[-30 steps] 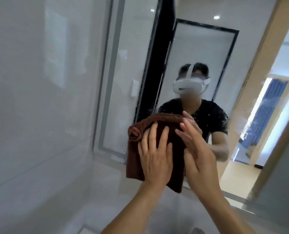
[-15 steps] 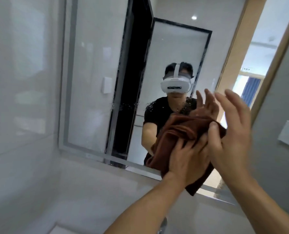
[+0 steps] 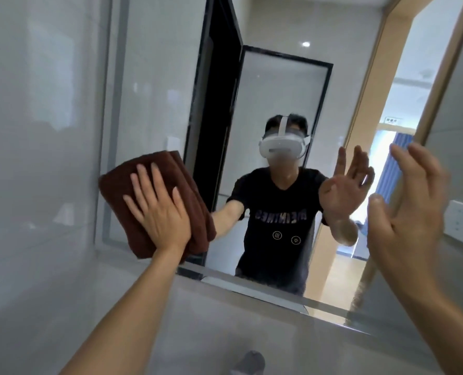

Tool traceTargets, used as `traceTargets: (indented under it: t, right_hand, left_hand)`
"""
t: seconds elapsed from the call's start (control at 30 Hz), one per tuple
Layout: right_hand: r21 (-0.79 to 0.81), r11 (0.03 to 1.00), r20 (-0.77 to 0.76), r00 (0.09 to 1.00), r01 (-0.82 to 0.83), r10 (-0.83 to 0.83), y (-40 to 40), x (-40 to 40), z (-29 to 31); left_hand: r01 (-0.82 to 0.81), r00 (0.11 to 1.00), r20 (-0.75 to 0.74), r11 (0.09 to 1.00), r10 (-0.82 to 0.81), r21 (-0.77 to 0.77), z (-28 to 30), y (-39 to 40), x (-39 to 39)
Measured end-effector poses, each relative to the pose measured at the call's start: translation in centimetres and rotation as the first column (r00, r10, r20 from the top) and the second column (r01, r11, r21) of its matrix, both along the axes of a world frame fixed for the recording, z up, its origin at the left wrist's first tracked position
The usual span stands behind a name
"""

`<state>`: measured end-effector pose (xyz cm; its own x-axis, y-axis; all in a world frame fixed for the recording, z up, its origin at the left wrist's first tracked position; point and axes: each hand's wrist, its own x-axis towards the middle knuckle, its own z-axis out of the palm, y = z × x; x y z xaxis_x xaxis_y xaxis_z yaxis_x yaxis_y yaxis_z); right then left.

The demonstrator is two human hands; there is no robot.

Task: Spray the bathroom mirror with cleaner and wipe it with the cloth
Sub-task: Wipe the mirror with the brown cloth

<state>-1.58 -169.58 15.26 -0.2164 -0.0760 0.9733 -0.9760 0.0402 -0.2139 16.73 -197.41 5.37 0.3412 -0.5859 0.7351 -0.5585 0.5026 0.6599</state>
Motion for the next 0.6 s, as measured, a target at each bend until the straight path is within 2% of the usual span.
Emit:
traceTargets:
  t: [0.1, 0.13, 0.27, 0.37, 0.43, 0.6]
  right_hand:
    - [0.1, 0.994, 0.023, 0.999, 0.043, -0.045, -0.2, 0.6, 0.7]
    - [0.101, 0.994, -0.02, 0.999, 0.044, -0.042, -0.4, -0.1, 0.5]
    - [0.077, 0.996, -0.09, 0.995, -0.037, 0.044, 1.6, 1.3, 0.7]
    - [0.048, 0.998, -0.13, 0.99, -0.049, 0.055, 1.8, 2.6, 0.3]
    - [0.071, 0.994, -0.094, 0.992, -0.083, 0.089, 0.7, 3.0, 0.6]
    - [0.114, 0.99, -0.129, 0.987, -0.083, 0.098, -1.8, 4.0, -1.1]
  left_hand:
    - [0.048, 0.998, -0.036, 0.999, -0.047, 0.015, -0.9, 2.9, -2.9]
    - [0.062, 0.998, -0.022, 0.998, -0.062, 0.002, -0.5, 4.2, -4.2]
    - [0.175, 0.975, 0.161, 0.973, -0.151, -0.152, 1.4, 10.7, -10.4]
    - [0.365, 0.892, 0.363, 0.901, -0.268, -0.232, 0.9, 15.6, -14.5]
    - [0.481, 0.816, 0.476, 0.842, -0.329, -0.243, -1.1, 17.1, -16.1]
    - [0.548, 0.708, 0.67, 0.773, -0.224, -0.32, -7.3, 14.3, -13.7]
